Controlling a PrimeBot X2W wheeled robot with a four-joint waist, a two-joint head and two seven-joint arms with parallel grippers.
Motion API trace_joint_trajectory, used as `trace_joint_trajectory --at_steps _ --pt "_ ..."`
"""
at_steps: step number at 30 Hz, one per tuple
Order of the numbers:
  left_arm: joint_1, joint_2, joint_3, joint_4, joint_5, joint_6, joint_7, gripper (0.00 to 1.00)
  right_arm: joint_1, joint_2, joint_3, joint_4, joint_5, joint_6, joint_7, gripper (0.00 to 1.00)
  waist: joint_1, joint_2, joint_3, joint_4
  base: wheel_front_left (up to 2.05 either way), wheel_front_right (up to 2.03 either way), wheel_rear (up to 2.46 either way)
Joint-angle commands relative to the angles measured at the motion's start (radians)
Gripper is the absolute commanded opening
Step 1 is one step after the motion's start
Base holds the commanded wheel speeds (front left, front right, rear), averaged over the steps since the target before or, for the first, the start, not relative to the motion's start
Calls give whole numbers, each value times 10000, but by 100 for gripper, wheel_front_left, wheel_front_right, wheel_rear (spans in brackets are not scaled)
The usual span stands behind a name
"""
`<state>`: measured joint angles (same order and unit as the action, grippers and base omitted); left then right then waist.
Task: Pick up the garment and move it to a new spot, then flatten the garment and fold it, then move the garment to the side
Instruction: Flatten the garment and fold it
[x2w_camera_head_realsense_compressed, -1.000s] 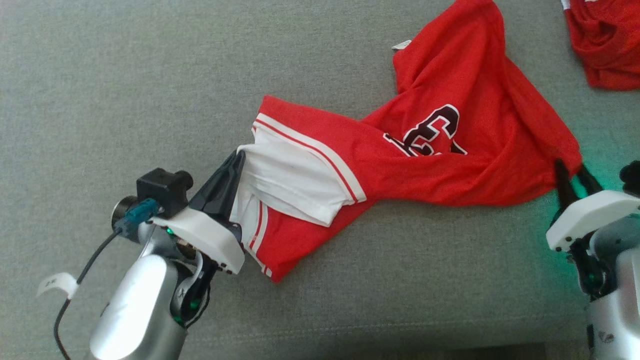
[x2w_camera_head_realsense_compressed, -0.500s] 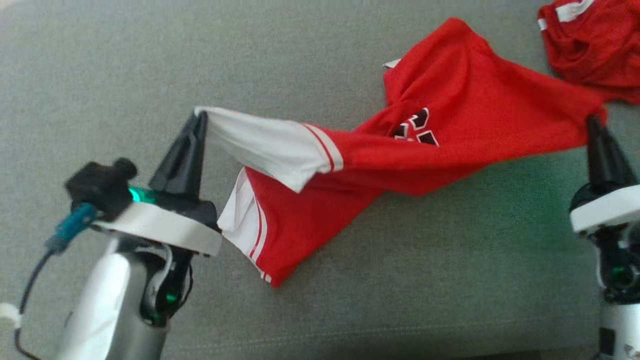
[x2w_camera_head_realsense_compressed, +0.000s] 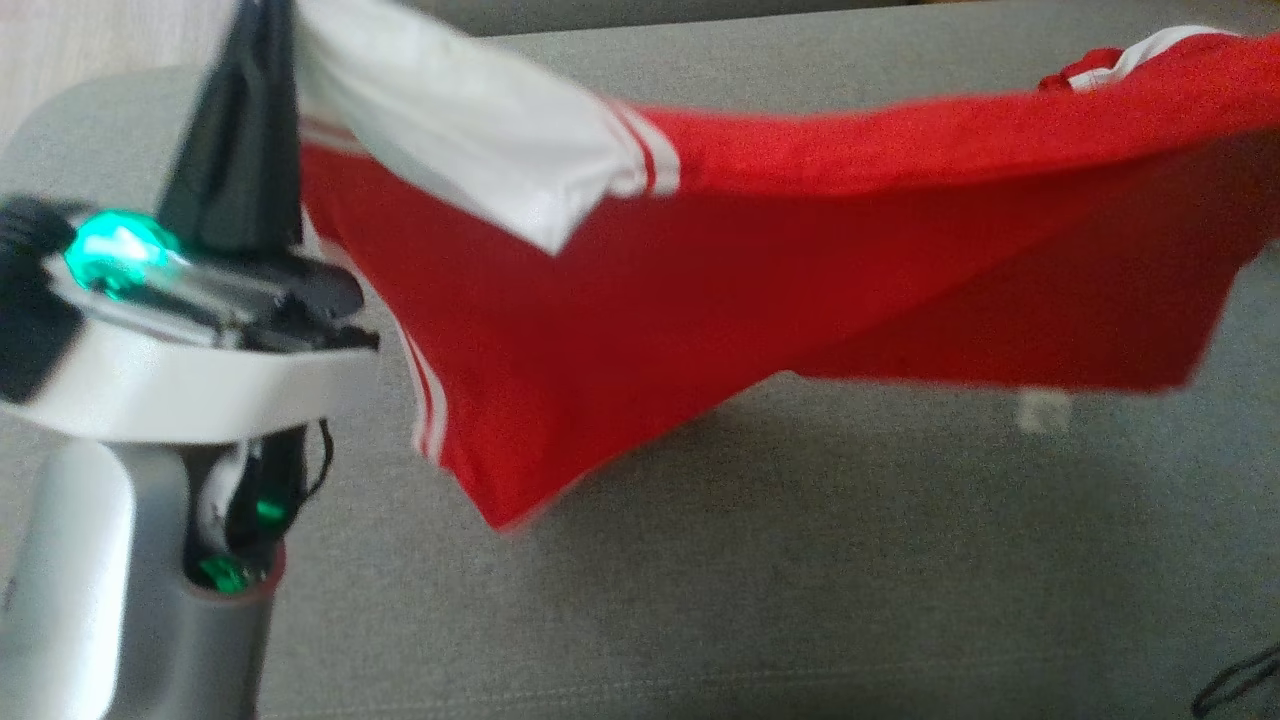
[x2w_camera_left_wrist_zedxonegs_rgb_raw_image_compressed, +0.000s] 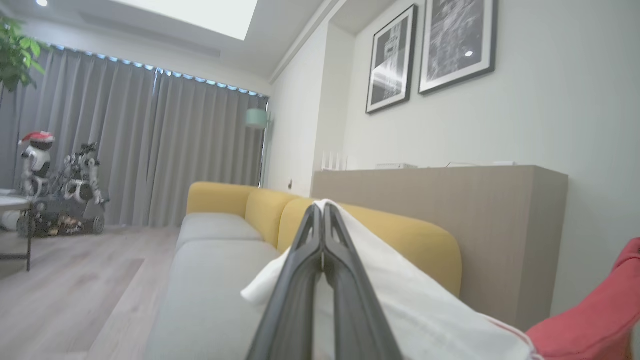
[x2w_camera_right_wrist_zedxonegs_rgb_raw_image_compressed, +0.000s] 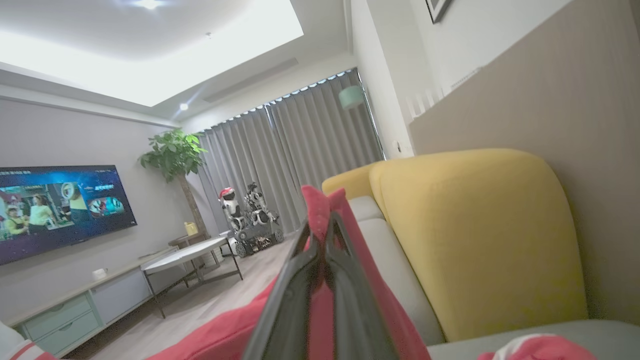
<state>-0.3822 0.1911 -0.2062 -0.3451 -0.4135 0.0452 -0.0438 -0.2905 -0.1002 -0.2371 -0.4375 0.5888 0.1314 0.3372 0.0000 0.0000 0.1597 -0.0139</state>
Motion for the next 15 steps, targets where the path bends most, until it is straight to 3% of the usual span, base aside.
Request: trace_joint_trajectory --at_steps 1,10,15 --pt "-722 321 514 -537 125 80 120 0 -501 12 175 -534 101 -7 117 0 0 0 -42 54 0 0 0" --pt "-2593 320 459 316 -16 -146 408 0 -1582 -170 417 -210 175 -7 11 0 0 0 150 173 0 0 0" --pt "-4604 277 432 2206 -107 -552 194 0 -3352 -398 738 1276 403 -7 -201 0 0 0 597 88 0 0 0"
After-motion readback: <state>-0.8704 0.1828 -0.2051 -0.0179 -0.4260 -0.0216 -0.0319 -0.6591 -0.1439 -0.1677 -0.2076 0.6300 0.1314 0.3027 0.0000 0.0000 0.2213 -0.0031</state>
